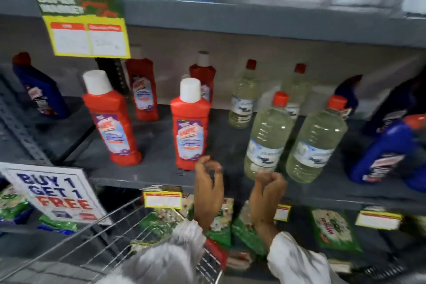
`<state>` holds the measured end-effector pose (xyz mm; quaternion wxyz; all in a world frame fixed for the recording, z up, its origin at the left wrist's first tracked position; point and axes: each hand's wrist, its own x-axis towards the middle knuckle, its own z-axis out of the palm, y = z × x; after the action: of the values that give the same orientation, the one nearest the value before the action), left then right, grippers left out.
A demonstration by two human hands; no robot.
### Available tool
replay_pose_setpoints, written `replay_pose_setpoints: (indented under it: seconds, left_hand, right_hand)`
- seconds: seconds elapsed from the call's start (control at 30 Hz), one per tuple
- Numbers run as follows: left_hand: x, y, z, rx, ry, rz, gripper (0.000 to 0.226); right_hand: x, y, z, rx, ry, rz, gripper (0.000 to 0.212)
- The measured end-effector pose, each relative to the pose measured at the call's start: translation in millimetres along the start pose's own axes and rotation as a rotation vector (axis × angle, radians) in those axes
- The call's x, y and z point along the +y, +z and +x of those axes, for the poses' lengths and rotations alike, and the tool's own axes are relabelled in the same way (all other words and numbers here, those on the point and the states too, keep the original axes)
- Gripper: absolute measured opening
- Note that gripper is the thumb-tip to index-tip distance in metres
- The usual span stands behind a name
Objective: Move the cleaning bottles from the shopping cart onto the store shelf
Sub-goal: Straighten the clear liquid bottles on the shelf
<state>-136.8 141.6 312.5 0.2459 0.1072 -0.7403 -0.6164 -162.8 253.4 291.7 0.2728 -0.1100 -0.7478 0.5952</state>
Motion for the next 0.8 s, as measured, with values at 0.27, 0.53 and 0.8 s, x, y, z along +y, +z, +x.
replay_pose_setpoints:
  seconds: [0.27, 0.53, 0.8]
  left_hand:
    - [-8, 59, 26, -0.494, -0.443, -0.166, 0.082]
    - [16, 47, 19, -0.482, -0.352, -0.375, 0.048]
    - [-2, 62, 8, 0.019, -0.29, -0.108, 0.059]
  right_hand:
    - [-10, -26, 42, -0.426, 0.224, 0.161, 0.06]
    - [-12, -25, 44, -0.658, 0.26, -0.08, 0.058]
    - [-7, -44, 48, -0.472, 0.335, 0.172, 0.062]
